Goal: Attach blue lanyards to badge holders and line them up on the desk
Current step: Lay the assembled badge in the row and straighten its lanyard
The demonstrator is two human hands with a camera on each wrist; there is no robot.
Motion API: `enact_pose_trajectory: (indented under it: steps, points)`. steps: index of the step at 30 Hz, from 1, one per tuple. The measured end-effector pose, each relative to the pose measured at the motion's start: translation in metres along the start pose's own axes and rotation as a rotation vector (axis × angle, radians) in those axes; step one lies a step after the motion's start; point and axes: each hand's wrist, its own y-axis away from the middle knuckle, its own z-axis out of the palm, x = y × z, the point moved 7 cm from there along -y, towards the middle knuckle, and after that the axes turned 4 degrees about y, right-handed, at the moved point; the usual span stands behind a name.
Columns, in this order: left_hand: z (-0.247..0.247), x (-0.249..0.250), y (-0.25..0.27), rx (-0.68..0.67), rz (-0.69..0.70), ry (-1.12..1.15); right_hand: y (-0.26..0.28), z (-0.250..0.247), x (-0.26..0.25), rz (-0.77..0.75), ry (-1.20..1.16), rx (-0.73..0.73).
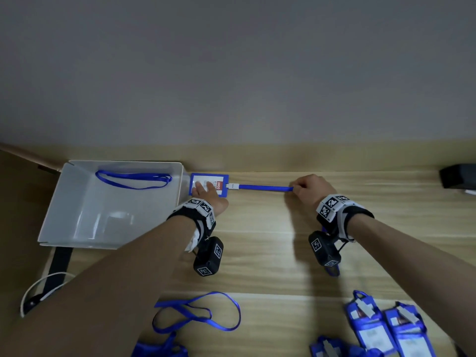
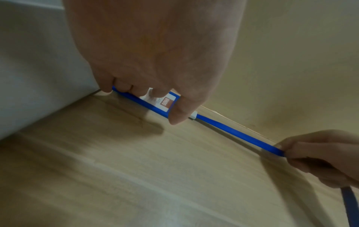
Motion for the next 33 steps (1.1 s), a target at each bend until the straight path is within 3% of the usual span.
enact_pose_trajectory:
  steps: [5, 12, 17, 25, 29, 33]
  points:
    - [0.001, 0.004, 0.005, 0.020, -0.029, -0.013, 0.004, -0.019, 0.037, 0.052, 0.012, 0.094]
    - [0.008, 0.006, 0.004, 0.056, -0.018, -0.001, 0.019, -0.012, 0.006, -0.144, 0.061, 0.232]
    - [0.005, 0.005, 0.004, 0.049, 0.000, -0.030, 0.012, 0.028, -0.060, -0.314, 0.007, 0.173]
    - [0.003, 0.002, 0.001, 0.016, 0.018, -0.039, -0.019, 0.069, -0.114, -0.191, 0.099, 0.198]
    - [0.001, 0.002, 0.000, 0.000, 0.023, -0.047, -0.017, 0.076, -0.116, -0.243, 0.034, 0.190]
    - [0.005, 0.002, -0.002, 0.001, 0.031, -0.064, -0.018, 0.087, -0.114, -0.276, -0.205, -0.057]
